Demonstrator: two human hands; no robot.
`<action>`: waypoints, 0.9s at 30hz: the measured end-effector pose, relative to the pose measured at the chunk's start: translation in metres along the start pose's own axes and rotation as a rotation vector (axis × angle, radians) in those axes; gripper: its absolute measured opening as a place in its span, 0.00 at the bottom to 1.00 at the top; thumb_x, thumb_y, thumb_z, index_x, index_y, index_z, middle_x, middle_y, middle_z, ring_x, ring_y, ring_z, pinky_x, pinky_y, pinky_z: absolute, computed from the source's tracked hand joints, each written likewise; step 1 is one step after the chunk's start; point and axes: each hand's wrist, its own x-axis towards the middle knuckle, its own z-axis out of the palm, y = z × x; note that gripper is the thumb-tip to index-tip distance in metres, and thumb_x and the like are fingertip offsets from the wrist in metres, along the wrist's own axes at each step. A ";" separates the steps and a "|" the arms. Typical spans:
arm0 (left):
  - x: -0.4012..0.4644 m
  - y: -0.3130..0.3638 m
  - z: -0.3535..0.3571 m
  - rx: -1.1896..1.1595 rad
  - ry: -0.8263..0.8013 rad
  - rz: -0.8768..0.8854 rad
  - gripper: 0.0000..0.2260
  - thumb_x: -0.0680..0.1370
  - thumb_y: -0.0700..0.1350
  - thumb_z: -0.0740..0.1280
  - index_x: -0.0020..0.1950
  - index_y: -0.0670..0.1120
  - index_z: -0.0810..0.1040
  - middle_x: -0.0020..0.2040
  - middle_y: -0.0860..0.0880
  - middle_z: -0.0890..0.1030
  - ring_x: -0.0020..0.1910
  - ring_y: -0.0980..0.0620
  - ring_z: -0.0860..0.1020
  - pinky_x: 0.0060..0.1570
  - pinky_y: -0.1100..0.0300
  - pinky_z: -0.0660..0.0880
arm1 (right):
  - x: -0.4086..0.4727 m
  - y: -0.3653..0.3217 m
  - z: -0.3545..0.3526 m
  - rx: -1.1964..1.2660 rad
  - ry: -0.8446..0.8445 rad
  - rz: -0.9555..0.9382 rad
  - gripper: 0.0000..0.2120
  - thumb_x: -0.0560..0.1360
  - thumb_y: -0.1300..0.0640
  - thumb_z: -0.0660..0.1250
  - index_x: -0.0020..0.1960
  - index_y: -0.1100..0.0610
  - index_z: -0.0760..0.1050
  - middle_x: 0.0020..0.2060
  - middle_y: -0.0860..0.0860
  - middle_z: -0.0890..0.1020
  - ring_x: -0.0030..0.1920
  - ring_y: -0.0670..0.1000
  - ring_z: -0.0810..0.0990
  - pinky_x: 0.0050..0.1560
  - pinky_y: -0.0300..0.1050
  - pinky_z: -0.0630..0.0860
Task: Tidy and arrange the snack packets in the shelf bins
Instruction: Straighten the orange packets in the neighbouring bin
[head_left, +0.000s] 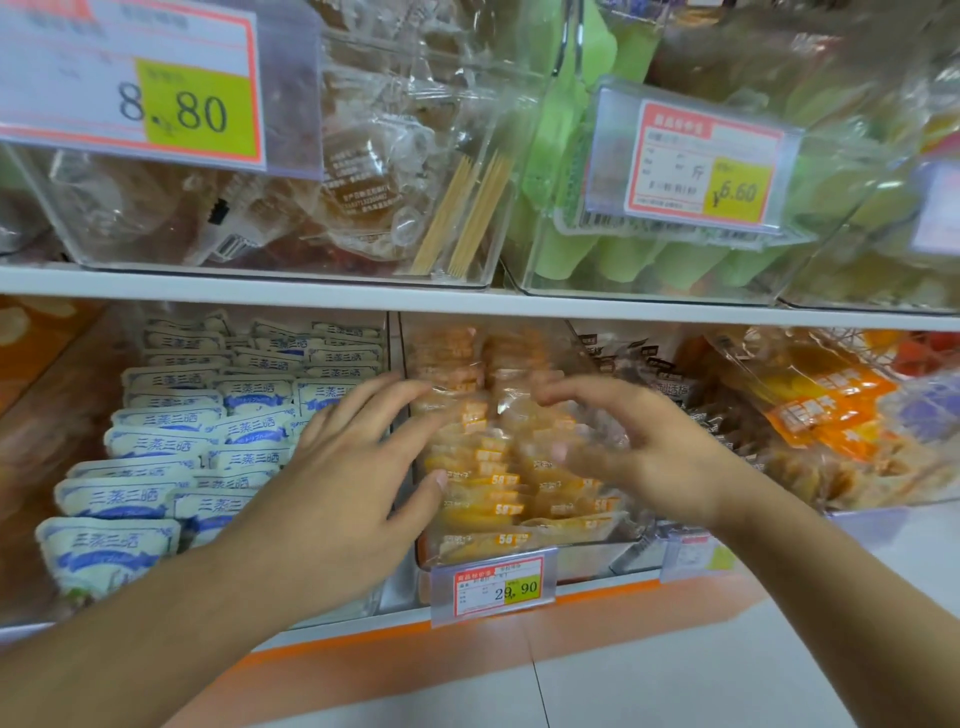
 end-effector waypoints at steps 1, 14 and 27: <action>0.001 0.006 -0.001 0.011 0.008 0.019 0.27 0.80 0.65 0.49 0.78 0.60 0.63 0.80 0.61 0.58 0.81 0.59 0.47 0.76 0.58 0.45 | -0.009 0.003 -0.002 -0.069 -0.045 -0.030 0.27 0.72 0.40 0.76 0.70 0.40 0.77 0.69 0.37 0.77 0.70 0.37 0.73 0.71 0.35 0.67; 0.014 0.028 0.013 0.400 -0.157 0.094 0.21 0.78 0.55 0.67 0.70 0.54 0.78 0.67 0.52 0.82 0.65 0.49 0.80 0.70 0.47 0.61 | -0.029 0.029 0.013 -0.556 0.060 -0.152 0.25 0.79 0.37 0.56 0.69 0.41 0.79 0.70 0.39 0.79 0.78 0.45 0.66 0.80 0.57 0.52; 0.008 0.033 0.011 0.356 -0.174 0.058 0.27 0.81 0.62 0.52 0.75 0.53 0.73 0.71 0.55 0.78 0.69 0.52 0.75 0.75 0.48 0.59 | -0.026 0.030 0.030 -0.476 0.156 -0.131 0.21 0.76 0.43 0.64 0.67 0.42 0.82 0.68 0.40 0.81 0.77 0.48 0.68 0.79 0.59 0.52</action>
